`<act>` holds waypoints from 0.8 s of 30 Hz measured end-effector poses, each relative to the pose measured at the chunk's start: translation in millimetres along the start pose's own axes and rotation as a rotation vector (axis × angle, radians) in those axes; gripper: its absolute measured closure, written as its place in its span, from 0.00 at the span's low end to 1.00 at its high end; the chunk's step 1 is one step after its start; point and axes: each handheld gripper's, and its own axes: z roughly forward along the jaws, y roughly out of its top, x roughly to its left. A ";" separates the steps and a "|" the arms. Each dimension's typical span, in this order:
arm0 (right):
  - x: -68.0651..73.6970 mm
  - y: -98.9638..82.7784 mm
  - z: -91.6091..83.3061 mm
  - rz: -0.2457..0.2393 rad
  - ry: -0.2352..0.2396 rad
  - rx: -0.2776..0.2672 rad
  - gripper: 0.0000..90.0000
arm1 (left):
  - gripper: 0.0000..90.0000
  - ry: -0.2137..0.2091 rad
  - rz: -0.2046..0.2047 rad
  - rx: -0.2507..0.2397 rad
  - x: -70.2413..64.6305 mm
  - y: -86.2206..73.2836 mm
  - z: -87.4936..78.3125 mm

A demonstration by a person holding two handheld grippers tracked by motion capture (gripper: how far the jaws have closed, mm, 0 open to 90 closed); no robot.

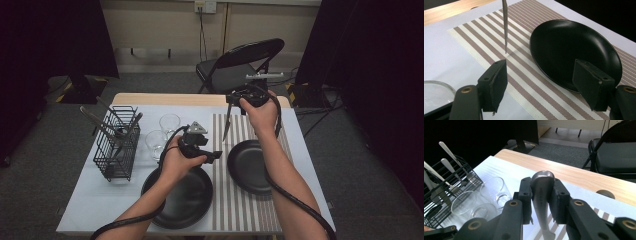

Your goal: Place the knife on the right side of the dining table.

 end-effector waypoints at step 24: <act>-5.7 3.0 12.7 -0.013 -0.011 0.013 0.82 | 0.31 -0.009 -0.011 0.022 5.2 -2.8 9.3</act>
